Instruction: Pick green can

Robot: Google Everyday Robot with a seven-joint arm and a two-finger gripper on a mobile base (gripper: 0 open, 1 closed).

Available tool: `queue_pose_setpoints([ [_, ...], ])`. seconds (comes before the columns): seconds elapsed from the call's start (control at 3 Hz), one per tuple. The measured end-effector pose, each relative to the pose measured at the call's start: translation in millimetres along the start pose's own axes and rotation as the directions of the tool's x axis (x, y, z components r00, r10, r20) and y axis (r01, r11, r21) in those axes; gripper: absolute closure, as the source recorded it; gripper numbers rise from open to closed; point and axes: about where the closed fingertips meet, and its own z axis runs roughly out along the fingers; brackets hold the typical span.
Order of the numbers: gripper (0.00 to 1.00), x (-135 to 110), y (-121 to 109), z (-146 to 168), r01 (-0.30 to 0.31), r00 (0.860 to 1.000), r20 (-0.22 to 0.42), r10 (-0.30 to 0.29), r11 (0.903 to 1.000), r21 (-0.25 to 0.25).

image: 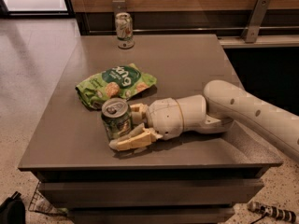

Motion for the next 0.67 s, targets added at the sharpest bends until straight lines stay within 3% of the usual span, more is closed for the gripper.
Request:
queue_pose_setpoints([
  [0.33, 0.95, -1.0, 0.8, 2.6, 0.002, 1.0, 0.0, -0.002, 1.0, -0.006],
  [0.67, 1.0, -1.4, 1.1, 3.6, 0.002, 1.0, 0.0, -0.002, 1.0, -0.008],
])
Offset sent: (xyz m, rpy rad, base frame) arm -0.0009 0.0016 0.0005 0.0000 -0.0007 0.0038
